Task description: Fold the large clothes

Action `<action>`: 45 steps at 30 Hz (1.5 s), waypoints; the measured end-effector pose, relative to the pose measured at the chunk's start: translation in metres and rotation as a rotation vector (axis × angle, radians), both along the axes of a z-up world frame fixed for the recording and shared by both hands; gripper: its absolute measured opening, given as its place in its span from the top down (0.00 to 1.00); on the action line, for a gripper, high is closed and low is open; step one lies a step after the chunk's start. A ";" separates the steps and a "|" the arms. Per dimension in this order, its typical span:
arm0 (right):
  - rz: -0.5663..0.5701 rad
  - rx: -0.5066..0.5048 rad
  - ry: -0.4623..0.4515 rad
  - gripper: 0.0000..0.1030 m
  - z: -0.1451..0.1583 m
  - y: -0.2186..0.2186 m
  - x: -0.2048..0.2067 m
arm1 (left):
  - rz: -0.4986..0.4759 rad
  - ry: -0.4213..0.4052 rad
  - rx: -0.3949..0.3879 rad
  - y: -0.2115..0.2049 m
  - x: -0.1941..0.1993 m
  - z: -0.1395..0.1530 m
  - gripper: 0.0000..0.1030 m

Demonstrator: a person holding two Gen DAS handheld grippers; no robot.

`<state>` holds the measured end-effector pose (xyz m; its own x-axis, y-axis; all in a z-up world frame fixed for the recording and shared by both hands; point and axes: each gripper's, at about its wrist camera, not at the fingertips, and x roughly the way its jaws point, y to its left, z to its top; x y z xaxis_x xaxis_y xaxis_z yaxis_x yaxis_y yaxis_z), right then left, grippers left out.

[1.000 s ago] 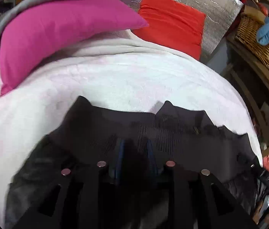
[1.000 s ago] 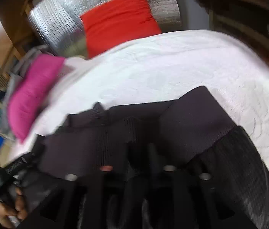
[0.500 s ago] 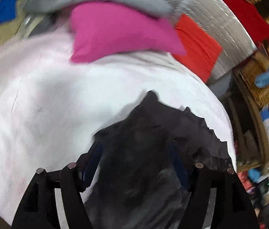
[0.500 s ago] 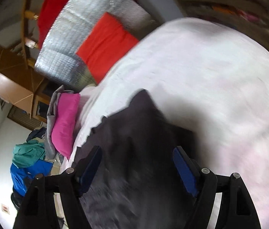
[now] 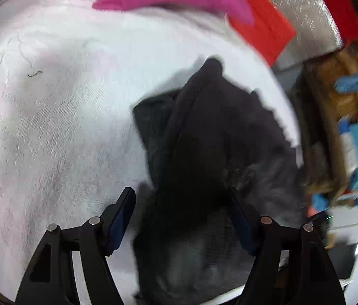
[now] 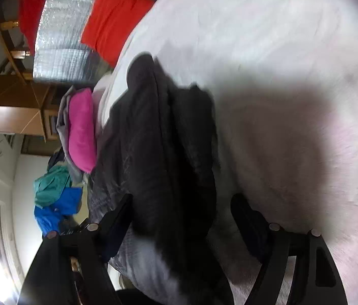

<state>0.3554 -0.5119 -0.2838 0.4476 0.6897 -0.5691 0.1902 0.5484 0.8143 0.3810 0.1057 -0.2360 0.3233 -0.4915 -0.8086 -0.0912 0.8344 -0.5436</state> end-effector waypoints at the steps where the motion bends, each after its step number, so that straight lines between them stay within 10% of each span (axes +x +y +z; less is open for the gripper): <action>1: -0.004 0.050 -0.009 0.17 -0.002 -0.001 0.001 | -0.005 0.013 -0.002 -0.001 0.002 -0.004 0.24; 14: 0.031 -0.122 -0.049 0.25 0.016 0.064 0.018 | -0.051 -0.001 -0.276 -0.011 0.016 -0.017 0.22; 16: 0.015 -0.137 -0.038 0.52 0.018 0.066 0.019 | -0.034 -0.008 -0.288 -0.015 0.019 -0.018 0.33; 24: -0.040 -0.254 -0.149 0.68 0.060 0.090 0.017 | 0.022 -0.122 -0.304 -0.006 0.019 0.007 0.67; 28: -0.053 -0.302 -0.238 0.68 0.072 0.099 0.019 | 0.036 -0.209 -0.267 -0.007 0.014 0.026 0.68; 32: -0.064 -0.300 -0.114 0.67 0.039 0.093 0.034 | 0.062 -0.120 -0.142 -0.010 0.023 0.001 0.61; 36: -0.094 -0.175 -0.054 0.55 0.026 0.073 0.031 | 0.095 -0.032 -0.201 -0.005 0.026 -0.015 0.50; 45: -0.244 -0.325 -0.056 0.34 0.062 0.044 -0.012 | 0.195 -0.099 -0.075 0.009 -0.012 0.026 0.44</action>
<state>0.3439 -0.4679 -0.2216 0.6124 0.3476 -0.7100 0.3071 0.7231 0.6188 0.3686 0.1148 -0.2103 0.4941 -0.4696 -0.7317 -0.1903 0.7628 -0.6180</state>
